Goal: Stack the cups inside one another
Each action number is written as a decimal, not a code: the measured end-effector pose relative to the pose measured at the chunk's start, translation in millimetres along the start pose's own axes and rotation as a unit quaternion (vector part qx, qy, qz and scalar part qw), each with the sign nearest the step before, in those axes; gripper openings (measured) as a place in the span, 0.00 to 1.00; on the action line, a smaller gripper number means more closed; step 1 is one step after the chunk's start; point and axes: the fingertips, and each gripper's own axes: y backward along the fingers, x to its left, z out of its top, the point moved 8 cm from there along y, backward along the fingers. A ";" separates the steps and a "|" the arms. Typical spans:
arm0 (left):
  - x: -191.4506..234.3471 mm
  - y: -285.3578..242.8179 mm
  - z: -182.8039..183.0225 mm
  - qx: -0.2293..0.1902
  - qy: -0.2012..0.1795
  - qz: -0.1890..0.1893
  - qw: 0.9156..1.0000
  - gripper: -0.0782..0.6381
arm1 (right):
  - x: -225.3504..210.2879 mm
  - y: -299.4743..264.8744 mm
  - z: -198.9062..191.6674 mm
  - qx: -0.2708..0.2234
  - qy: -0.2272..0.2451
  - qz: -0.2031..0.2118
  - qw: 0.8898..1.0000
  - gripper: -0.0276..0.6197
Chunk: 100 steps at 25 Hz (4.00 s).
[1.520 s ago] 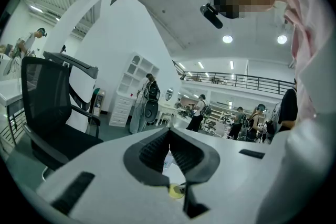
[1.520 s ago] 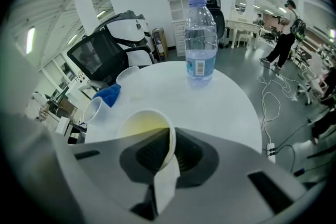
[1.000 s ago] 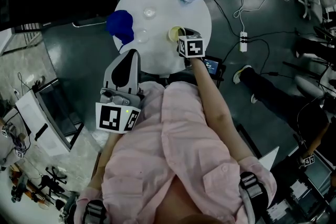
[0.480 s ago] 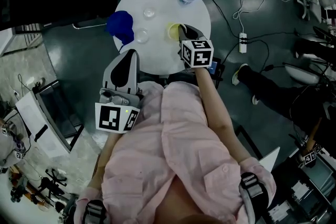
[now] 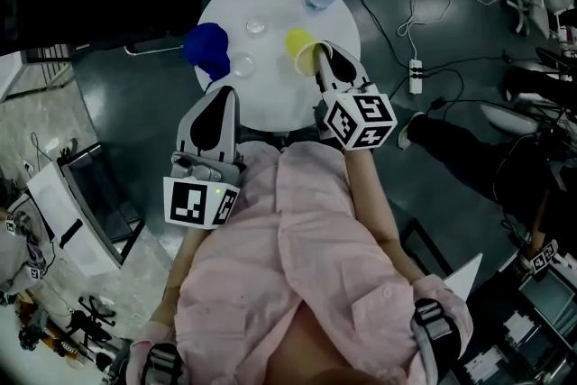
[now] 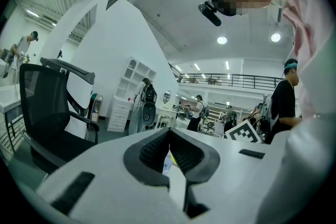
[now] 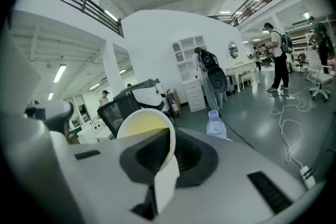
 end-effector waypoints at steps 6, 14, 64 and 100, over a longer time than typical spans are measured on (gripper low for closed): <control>1.6 -1.5 1.5 -0.004 -0.002 -0.003 1.000 0.13 | 22.2 27.3 32.9 -0.062 0.014 0.019 0.998 0.10; 1.4 -3.5 3.6 -0.009 -0.004 -0.005 1.000 0.13 | 42.1 62.5 39.7 -0.097 0.010 0.038 0.995 0.10; 1.6 -3.5 7.8 -0.010 0.007 -0.029 0.999 0.13 | 53.7 86.6 40.0 -0.130 0.032 0.041 0.990 0.10; 9.5 12.7 6.0 -0.016 0.025 0.006 1.000 0.13 | 51.2 62.5 42.4 -0.067 0.063 0.052 0.994 0.10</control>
